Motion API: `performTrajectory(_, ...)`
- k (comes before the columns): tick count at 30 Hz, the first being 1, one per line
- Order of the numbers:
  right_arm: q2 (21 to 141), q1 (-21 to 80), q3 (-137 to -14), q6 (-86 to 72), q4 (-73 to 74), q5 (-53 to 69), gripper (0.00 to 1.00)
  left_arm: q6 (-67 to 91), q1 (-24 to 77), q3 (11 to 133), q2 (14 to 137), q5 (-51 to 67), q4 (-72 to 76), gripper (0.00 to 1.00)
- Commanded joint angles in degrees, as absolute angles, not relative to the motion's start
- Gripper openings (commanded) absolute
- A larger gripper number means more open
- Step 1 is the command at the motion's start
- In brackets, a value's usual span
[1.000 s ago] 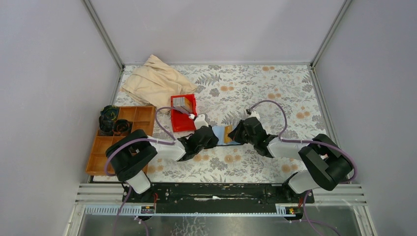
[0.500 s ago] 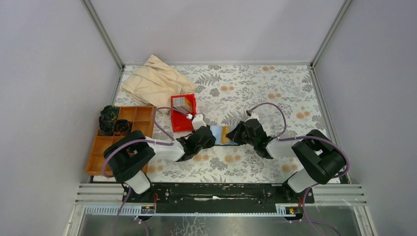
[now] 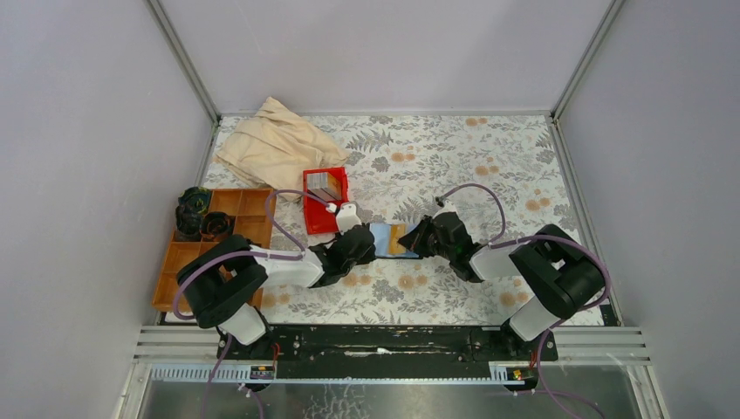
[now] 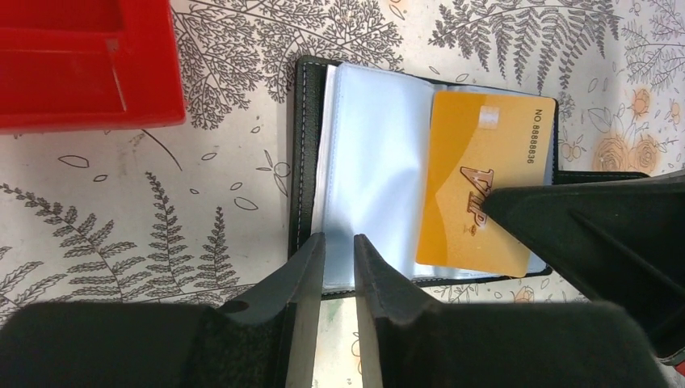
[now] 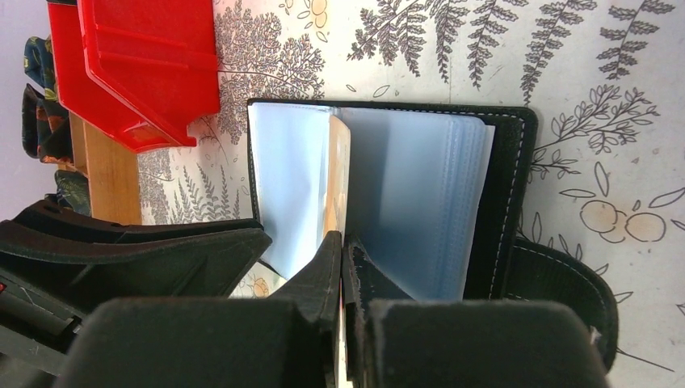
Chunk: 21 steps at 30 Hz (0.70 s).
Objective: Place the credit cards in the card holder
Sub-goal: Insert the credit card into the card holder.
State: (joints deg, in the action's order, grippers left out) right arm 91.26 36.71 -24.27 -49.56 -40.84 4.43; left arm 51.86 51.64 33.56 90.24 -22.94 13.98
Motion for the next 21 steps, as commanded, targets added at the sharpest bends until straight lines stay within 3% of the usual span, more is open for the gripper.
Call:
performTrajectory(1, 93.56, 36.56, -22.89, -47.95, -36.61, 5.20, 0.00, 50.10, 50.98, 32.07, 90.35, -25.97, 9.33, 0.28)
performTrajectory(21, 94.19, 36.89, -20.79, -49.12, -40.87, 7.78, 0.00, 50.18, 50.83, 31.64, 95.76, -25.95, 7.97, 0.27)
